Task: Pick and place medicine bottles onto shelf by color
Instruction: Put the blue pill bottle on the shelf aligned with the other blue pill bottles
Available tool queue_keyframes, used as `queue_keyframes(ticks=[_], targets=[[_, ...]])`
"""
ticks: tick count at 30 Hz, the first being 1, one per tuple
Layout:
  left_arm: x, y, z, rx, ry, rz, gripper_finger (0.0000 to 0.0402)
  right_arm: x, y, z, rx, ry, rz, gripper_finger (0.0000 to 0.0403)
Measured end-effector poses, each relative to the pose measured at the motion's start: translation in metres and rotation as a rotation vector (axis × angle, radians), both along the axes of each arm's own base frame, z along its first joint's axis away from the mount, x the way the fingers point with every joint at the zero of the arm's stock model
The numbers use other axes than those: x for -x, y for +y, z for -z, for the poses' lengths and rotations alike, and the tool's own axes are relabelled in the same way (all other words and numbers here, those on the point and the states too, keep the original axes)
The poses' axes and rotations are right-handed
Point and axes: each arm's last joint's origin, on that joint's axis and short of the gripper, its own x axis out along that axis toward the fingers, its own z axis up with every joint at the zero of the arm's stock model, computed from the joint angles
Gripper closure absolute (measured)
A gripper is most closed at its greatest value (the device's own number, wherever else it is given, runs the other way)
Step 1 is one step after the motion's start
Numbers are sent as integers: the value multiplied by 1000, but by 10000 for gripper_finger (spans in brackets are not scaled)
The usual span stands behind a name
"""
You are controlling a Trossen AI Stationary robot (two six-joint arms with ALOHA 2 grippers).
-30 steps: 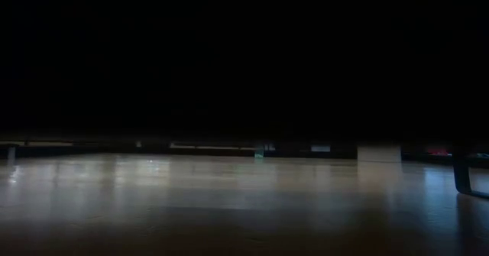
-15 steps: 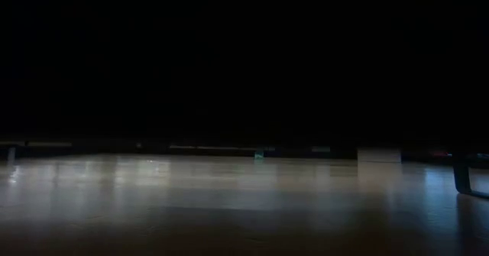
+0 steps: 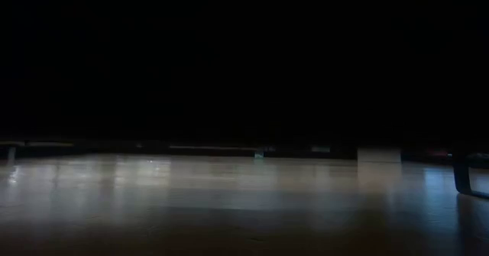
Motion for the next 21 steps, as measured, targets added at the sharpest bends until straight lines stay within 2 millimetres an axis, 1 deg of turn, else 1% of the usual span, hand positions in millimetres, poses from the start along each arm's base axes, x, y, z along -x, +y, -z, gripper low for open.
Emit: queue_keyframes(ticks=[8,13,21], targets=[[0,0,0,15,-3,-17,137,-4,-1,-2,14,-54,2,247],[0,0,0,15,-3,-16,137,-6,-2,-6,52,-90,-17,247],[0,0,0,15,-3,-17,137,-7,-2,-6,41,-96,-9,247]])
